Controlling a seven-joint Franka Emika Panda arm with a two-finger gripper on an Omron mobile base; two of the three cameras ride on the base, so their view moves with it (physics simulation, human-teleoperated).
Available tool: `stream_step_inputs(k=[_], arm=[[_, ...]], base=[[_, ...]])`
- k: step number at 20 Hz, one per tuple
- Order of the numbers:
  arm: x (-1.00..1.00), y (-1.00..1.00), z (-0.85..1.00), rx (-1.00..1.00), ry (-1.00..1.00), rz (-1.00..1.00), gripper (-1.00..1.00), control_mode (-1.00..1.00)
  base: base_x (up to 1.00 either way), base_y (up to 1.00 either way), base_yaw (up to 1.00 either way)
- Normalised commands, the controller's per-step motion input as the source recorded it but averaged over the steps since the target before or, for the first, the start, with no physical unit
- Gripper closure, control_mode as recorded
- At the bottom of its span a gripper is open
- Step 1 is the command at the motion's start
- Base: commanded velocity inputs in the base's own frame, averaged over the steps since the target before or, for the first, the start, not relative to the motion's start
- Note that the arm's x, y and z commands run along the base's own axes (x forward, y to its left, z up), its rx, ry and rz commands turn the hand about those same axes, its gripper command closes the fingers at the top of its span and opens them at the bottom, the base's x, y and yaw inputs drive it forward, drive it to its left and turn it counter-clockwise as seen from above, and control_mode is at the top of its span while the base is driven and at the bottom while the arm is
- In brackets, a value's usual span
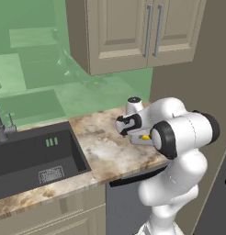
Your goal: Take the lemon and potato out of the freezer and place them in the tupperware container on the counter. Then put the tupperware containing the vegetables back in the freezer.
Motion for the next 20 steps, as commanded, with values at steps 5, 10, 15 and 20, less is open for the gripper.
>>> stream_step_inputs(k=[5,10,15,20], arm=[[0.11,0.00,-0.19,0.00,0.00,0.00,-1.00,-1.00],[0.00,0.00,-0.19,0.00,0.00,0.00,-1.00,-1.00],[0.00,0.00,-0.15,0.00,0.00,0.00,-1.00,-1.00],[0.00,0.00,-0.02,0.00,0.00,0.00,1.00,-1.00]], base=[[0.00,0.00,0.00],[0.00,0.00,0.00],[0.00,0.00,0.00],[0.00,0.00,0.00]])
